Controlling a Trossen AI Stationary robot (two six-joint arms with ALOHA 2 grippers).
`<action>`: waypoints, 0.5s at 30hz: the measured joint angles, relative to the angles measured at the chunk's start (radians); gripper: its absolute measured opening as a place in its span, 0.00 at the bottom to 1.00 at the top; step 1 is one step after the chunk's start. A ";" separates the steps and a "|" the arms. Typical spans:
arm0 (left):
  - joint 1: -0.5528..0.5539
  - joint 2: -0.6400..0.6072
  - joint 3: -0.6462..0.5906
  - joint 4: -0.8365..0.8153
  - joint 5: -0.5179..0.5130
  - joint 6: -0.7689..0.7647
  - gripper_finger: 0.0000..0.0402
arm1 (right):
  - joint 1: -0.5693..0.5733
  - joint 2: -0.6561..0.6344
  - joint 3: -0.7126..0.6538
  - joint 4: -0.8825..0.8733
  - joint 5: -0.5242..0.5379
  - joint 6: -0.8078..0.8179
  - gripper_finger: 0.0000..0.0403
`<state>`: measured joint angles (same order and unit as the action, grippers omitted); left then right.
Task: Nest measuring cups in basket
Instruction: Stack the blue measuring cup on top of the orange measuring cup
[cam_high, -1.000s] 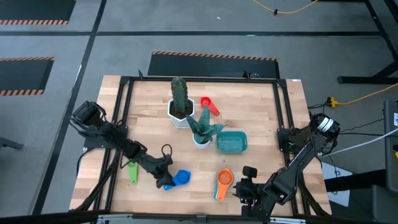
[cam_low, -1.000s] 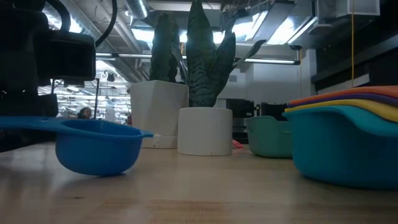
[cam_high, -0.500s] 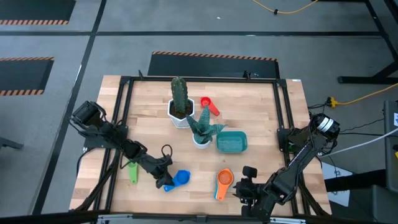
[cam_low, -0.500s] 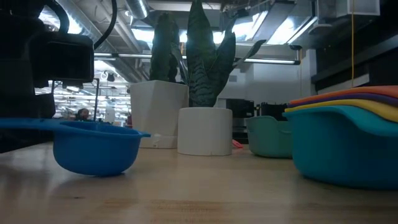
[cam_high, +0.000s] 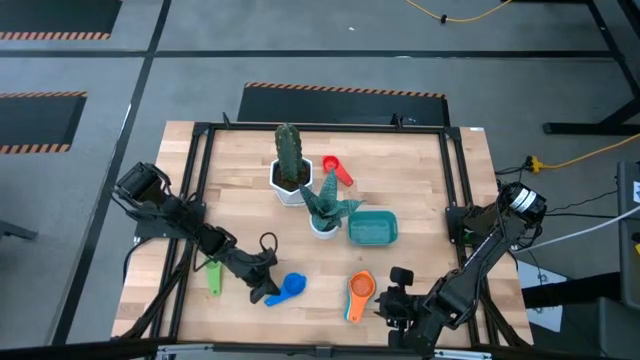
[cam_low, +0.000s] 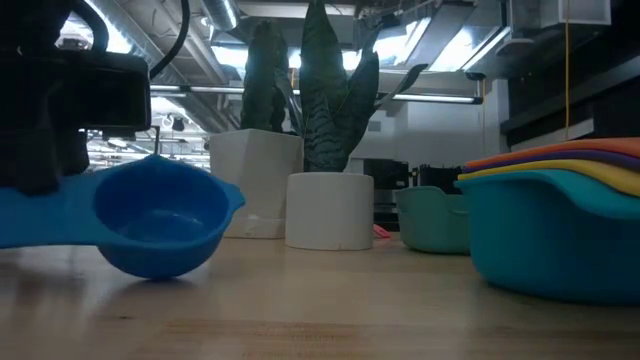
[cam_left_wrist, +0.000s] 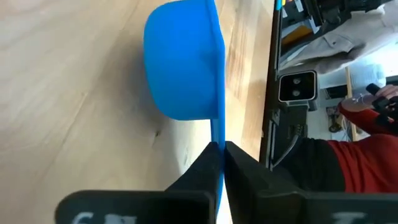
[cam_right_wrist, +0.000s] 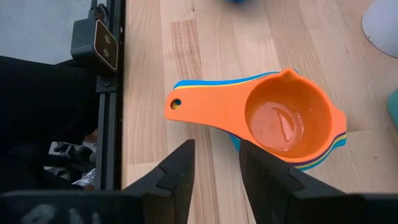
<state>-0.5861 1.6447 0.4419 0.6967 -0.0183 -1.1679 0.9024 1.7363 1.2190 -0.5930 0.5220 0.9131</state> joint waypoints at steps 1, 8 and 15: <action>0.000 0.000 0.000 0.000 -0.004 0.001 0.02 | 0.000 0.000 0.000 0.000 0.000 0.000 0.32; 0.000 0.000 -0.001 0.032 -0.043 0.032 0.02 | 0.000 0.000 0.000 0.005 0.000 -0.001 0.32; 0.000 0.000 -0.001 0.201 -0.140 0.109 0.02 | -0.003 0.000 0.000 0.037 0.000 -0.006 0.32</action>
<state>-0.5858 1.6447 0.4412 0.8982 -0.1585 -1.0588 0.8997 1.7363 1.2190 -0.5556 0.5224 0.9066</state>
